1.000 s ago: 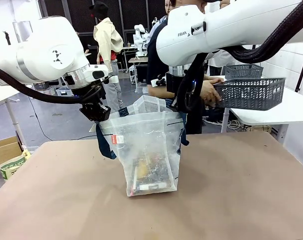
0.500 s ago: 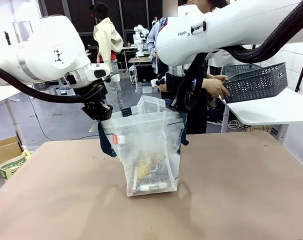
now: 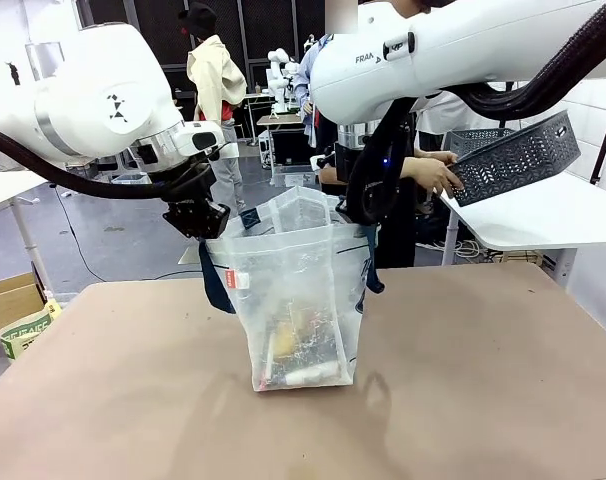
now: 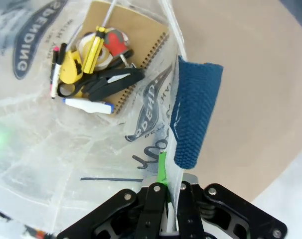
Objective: Transfer purchased items from the store into the shopping bag.
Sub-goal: Move the Reusable shopping bag to the right side of the table.
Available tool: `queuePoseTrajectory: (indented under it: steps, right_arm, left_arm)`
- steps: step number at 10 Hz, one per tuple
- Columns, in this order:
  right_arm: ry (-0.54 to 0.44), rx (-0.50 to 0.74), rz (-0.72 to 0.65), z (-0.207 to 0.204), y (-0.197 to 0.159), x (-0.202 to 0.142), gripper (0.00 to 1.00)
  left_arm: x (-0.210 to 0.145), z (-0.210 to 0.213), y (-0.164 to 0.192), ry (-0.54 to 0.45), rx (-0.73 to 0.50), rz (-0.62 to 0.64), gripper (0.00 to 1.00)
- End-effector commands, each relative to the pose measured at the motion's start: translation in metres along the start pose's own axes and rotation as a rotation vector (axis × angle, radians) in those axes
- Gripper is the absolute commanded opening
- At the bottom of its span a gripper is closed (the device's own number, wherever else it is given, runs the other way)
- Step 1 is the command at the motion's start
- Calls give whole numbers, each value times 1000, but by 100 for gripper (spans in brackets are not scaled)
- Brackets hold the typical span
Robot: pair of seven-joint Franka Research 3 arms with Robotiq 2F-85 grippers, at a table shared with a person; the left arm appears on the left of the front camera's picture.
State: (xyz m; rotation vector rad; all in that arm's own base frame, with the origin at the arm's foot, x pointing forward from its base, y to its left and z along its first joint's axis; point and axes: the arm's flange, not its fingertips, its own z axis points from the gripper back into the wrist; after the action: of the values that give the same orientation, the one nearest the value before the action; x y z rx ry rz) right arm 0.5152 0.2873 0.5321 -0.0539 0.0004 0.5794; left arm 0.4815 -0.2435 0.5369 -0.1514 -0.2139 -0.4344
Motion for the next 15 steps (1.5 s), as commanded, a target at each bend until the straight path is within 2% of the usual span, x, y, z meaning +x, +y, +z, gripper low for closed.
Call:
queuePoseTrajectory:
  steps: [1, 2, 3, 4, 5, 6, 7, 15]
  right_arm:
    - [41, -5, -148, 10, 8, 0, 0]
    - [47, 21, -220, 13, 9, -2, 0]
    - [51, -19, -302, 14, 8, -3, 0]
    - [45, -20, -346, 15, 8, -5, 0]
    - [54, -41, -343, 14, 8, -5, 0]
    - [56, -61, -268, 14, 7, -5, 0]
    - [41, -6, -321, 11, 6, -5, 0]
    - [41, -6, -321, 11, 6, -5, 0]
  left_arm:
    - [2, 11, -7, 13, 78, 167, 0]
    - [4, 14, -10, 22, 92, 238, 0]
    - [6, 16, -10, 25, 105, 319, 0]
    - [8, 16, -9, 15, 150, 385, 0]
    - [8, 15, -9, 39, 136, 423, 0]
    - [7, 16, -7, 62, 109, 379, 0]
    - [2, 11, -6, 18, 109, 376, 0]
    - [2, 11, -6, 18, 109, 376, 0]
